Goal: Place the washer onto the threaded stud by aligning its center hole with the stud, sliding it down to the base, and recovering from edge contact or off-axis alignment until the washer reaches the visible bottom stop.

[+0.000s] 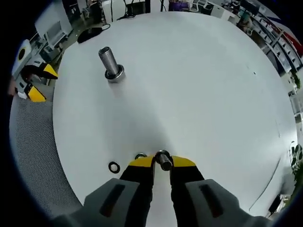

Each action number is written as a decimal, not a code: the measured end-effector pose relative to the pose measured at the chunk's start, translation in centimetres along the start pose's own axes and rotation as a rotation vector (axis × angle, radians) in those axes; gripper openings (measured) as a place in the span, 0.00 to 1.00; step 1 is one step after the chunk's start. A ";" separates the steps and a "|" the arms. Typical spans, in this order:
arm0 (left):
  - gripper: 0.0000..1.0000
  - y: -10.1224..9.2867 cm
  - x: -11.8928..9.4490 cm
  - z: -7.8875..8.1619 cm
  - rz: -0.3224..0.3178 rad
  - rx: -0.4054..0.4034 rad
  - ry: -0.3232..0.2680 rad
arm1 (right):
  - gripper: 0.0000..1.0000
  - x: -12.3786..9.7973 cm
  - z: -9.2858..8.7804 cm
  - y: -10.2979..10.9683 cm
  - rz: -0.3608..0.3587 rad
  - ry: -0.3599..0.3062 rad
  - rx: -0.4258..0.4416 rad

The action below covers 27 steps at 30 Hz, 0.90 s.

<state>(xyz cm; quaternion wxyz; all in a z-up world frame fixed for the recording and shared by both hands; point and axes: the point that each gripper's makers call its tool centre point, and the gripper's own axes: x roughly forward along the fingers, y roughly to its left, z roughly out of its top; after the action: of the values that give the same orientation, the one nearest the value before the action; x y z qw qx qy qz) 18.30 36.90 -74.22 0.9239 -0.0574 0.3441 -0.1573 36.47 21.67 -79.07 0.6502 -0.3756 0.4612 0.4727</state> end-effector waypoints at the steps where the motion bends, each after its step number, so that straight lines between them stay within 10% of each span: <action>1: 0.29 0.0 0.0 0.0 0.000 0.000 0.000 | 0.15 0.0 0.0 0.0 0.000 0.000 -0.001; 27: 0.29 0.0 0.0 0.1 0.000 0.002 -0.004 | 0.22 -1.1 -3.2 1.3 0.005 0.045 0.018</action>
<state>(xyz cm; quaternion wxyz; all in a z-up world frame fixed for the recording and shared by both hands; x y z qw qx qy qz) 18.33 36.87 -74.14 0.9245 -0.0569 0.3423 -0.1575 34.28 18.74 -79.03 0.6418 -0.3791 0.4808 0.4617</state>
